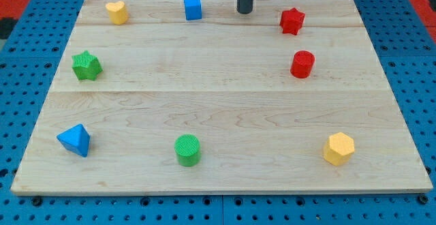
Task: Push the yellow heart into blue cube
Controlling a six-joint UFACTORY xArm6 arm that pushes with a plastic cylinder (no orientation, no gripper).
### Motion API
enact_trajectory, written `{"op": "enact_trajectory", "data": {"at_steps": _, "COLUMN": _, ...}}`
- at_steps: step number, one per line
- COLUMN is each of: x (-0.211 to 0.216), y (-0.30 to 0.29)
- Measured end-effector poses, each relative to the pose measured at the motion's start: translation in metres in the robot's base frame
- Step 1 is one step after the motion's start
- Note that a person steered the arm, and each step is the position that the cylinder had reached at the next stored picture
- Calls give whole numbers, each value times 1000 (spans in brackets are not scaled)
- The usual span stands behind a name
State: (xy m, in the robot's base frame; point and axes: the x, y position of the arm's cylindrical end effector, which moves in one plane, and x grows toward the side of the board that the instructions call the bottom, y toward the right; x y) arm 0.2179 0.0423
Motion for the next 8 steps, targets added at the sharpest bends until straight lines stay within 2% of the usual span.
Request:
{"op": "enact_trajectory", "data": {"at_steps": 1, "x": -17, "y": -82}}
{"op": "enact_trajectory", "data": {"at_steps": 2, "x": -25, "y": -140}}
{"op": "enact_trajectory", "data": {"at_steps": 3, "x": -27, "y": -152}}
{"op": "enact_trajectory", "data": {"at_steps": 4, "x": -27, "y": -188}}
{"op": "enact_trajectory", "data": {"at_steps": 5, "x": -27, "y": -261}}
{"op": "enact_trajectory", "data": {"at_steps": 6, "x": -7, "y": -292}}
{"op": "enact_trajectory", "data": {"at_steps": 7, "x": 14, "y": -287}}
{"op": "enact_trajectory", "data": {"at_steps": 8, "x": 8, "y": -210}}
